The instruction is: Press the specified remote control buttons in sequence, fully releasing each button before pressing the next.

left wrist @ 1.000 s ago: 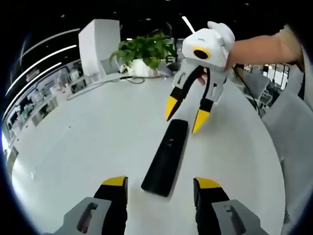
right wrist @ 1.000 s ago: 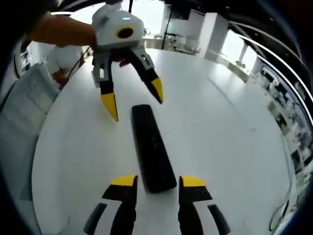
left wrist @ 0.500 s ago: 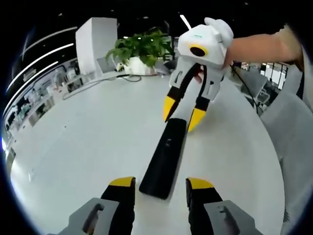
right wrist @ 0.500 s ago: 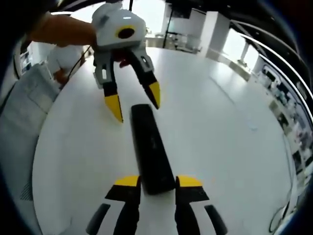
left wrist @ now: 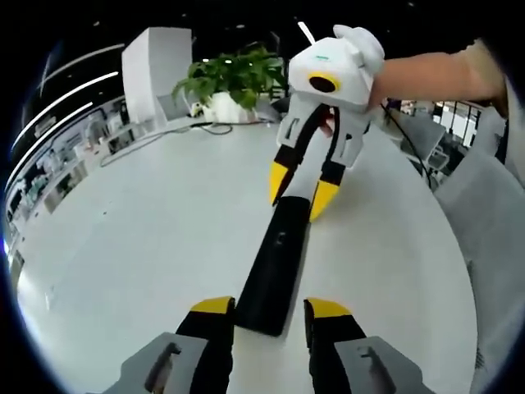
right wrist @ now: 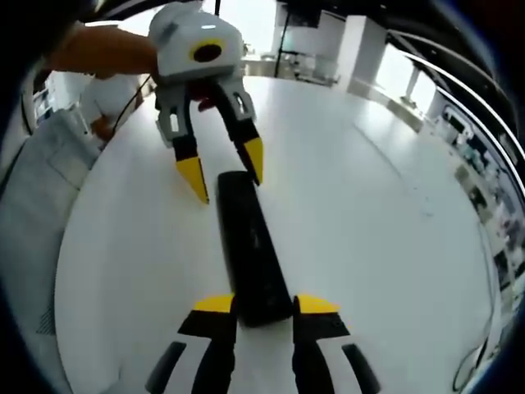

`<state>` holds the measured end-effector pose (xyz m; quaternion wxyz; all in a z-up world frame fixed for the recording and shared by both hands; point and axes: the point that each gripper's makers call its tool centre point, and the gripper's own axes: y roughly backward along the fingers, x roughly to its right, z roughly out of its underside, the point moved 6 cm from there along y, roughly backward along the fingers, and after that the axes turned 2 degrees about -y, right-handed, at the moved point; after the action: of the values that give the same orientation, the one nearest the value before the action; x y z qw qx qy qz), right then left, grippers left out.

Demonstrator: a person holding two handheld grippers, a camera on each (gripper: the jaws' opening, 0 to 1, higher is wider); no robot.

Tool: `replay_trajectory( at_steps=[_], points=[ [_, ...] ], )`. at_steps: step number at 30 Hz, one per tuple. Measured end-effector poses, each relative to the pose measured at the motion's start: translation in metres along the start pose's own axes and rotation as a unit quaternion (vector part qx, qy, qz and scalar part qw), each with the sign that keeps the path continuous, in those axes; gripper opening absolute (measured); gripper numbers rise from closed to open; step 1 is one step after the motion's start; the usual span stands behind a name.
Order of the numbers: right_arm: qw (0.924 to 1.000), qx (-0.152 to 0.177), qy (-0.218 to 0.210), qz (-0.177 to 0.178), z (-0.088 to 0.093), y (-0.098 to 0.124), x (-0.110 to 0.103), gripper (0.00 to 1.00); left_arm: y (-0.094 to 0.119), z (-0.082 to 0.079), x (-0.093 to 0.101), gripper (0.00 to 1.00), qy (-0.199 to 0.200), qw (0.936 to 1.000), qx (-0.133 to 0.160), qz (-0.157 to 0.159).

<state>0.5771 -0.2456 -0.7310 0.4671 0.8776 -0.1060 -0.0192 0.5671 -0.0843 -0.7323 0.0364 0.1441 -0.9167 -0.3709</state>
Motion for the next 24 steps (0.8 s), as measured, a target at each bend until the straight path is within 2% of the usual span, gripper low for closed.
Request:
replay_trajectory(
  at_steps=[6,20,24],
  points=[
    [1.0000,-0.006,-0.001,-0.007,0.0001,-0.0007,-0.0005,0.23,0.0003,0.0002,-0.0004,0.27,0.000,1.0000,-0.006,0.003],
    [0.9994,-0.009,-0.024,-0.021,0.0007,-0.0011,-0.0003,0.22,-0.0036,-0.0005,0.0018,0.28,0.006,0.9999,-0.013,0.006],
    [0.9995,-0.011,-0.020,-0.020,0.0005,-0.0012,-0.0004,0.21,-0.0041,-0.0009,0.0000,0.27,0.008,0.9998,-0.014,0.008]
  ],
)
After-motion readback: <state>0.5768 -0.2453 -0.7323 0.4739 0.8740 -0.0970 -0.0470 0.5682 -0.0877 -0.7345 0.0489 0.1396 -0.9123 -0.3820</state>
